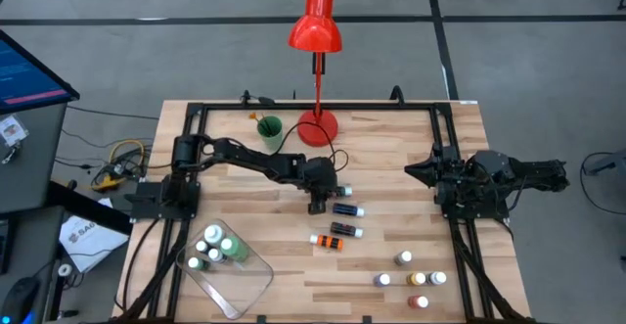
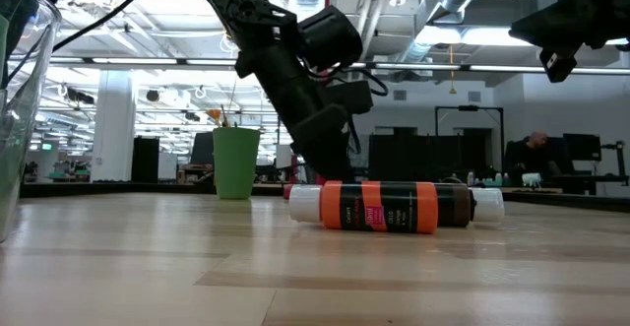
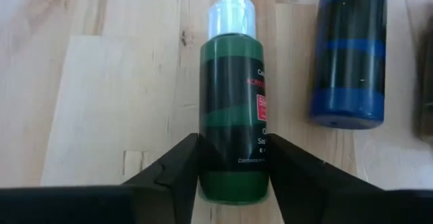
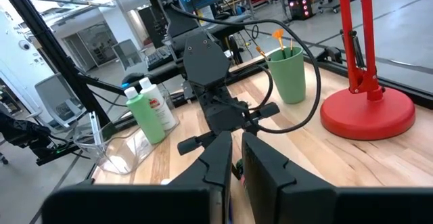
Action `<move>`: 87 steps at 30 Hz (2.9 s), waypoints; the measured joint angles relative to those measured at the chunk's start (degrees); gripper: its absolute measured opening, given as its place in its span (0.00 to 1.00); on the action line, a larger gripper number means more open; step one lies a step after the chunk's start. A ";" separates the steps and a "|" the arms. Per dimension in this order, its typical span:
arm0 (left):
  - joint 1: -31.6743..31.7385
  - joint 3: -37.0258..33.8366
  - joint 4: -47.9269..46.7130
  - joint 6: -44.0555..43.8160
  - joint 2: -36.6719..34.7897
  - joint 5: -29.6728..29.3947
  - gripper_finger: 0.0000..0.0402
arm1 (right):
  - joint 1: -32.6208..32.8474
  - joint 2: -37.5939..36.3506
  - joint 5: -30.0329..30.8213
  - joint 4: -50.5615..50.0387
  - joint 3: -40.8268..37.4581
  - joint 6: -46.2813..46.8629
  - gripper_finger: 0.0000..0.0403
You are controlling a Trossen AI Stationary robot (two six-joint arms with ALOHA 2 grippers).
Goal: Pick & Place Paint Supplies
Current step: Put the green coloring bottle into the transparent bin
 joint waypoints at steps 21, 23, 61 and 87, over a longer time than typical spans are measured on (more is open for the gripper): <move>-5.24 -2.40 -26.02 -2.15 -8.93 0.01 0.34 | 0.00 0.00 0.00 -0.02 0.00 -0.01 0.08; -5.72 -4.54 -25.83 -3.39 -9.69 0.44 0.34 | -0.02 0.00 0.00 -0.02 0.00 -0.02 0.08; -6.38 -3.92 -17.12 -8.68 -12.91 2.57 0.66 | -0.01 0.00 -0.02 0.00 0.00 -0.02 0.08; -6.93 0.39 -24.12 -3.36 -5.35 1.66 0.59 | -0.02 0.00 -0.01 -0.02 0.00 -0.02 0.08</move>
